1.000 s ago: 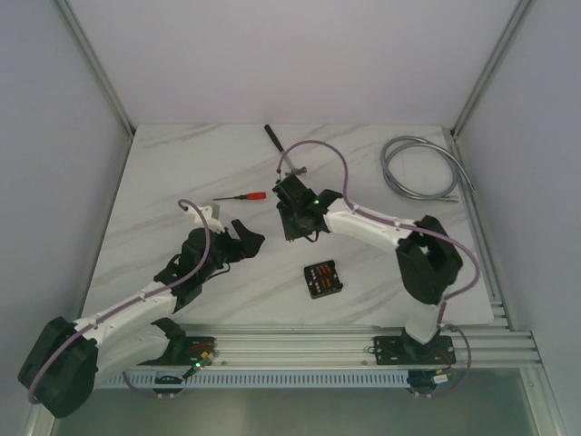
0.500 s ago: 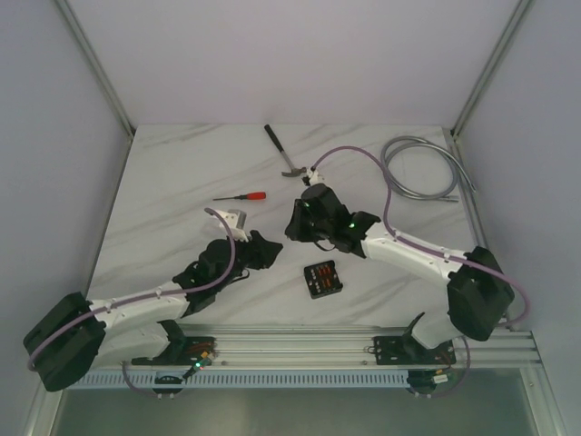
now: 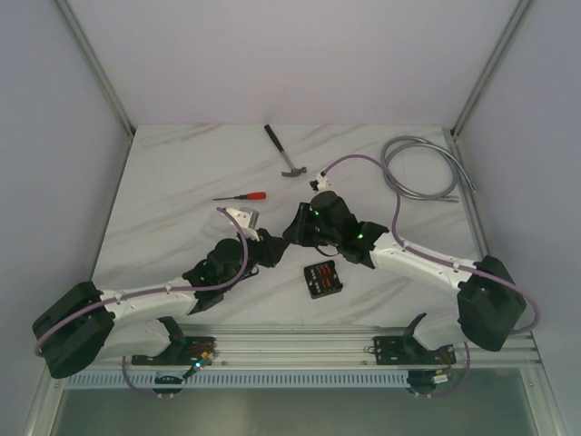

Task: Snap on the fuse box
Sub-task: Pick up the fuse from the center of the board.

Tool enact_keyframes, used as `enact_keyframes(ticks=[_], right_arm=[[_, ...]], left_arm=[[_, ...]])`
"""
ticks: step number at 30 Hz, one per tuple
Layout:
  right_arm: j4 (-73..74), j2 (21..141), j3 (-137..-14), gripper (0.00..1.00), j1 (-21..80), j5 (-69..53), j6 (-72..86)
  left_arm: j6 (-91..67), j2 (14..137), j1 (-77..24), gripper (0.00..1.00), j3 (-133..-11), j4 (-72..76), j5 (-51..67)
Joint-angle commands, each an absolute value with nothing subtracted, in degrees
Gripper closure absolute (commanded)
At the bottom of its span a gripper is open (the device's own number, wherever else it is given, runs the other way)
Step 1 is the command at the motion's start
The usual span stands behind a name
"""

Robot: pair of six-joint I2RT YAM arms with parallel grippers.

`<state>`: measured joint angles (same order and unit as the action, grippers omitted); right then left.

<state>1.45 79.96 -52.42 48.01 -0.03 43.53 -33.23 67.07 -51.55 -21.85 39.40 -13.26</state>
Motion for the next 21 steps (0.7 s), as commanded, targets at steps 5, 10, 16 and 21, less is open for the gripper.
enact_keyframes(ticks=[5,10,16,21], right_arm=[[-2.0,77.3,-50.7,0.79,48.5,-2.1,45.9],[-2.4,77.1,-50.1,0.79,48.6,-2.9,46.2],[-2.9,76.8,-49.0,0.79,48.6,-3.3,46.5],[-4.5,75.6,-47.5,0.74,48.6,-3.0,46.5]], left_arm=[[-31.2,67.7,-51.8,0.74,-23.7,42.9,-14.8],[-30.9,68.0,-51.8,0.8,-23.8,43.1,-14.8],[-29.9,67.8,-51.8,0.97,-23.5,43.8,-14.3],[-28.8,67.5,-51.9,1.0,-22.8,44.0,-13.7]])
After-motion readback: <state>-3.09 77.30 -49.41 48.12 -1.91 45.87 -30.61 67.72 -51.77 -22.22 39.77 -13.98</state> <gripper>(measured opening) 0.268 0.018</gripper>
